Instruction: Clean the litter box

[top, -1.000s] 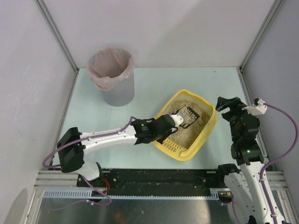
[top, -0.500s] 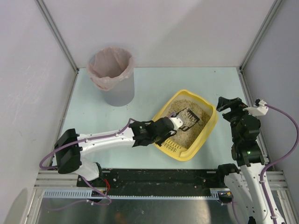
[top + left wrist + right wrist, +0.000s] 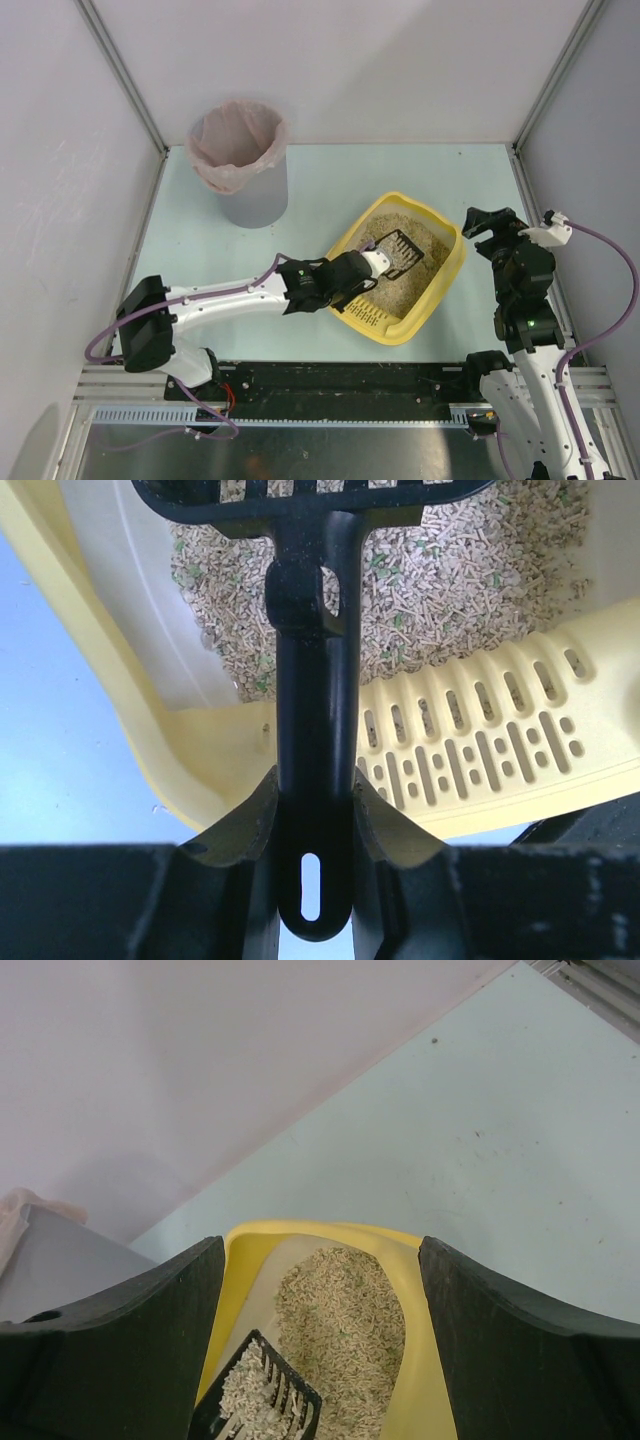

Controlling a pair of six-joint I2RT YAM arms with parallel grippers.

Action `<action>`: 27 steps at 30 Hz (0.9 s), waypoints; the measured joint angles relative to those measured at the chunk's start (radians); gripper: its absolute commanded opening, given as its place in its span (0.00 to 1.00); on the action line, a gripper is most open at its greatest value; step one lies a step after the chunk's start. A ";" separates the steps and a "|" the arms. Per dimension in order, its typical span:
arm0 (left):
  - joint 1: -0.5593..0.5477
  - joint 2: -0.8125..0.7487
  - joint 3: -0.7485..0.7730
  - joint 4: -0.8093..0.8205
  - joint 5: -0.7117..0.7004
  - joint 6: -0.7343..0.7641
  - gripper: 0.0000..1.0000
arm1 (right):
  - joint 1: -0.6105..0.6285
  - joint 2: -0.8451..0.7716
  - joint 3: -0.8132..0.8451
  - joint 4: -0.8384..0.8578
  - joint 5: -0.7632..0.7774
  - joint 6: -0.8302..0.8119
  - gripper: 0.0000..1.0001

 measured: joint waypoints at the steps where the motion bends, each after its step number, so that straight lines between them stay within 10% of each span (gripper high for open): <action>1: 0.001 0.000 0.000 -0.002 0.000 0.000 0.00 | 0.000 0.000 0.000 0.000 0.000 0.000 0.83; 27: 0.011 0.032 0.015 -0.020 0.005 0.001 0.00 | 0.000 -0.008 0.000 0.000 0.033 -0.011 0.83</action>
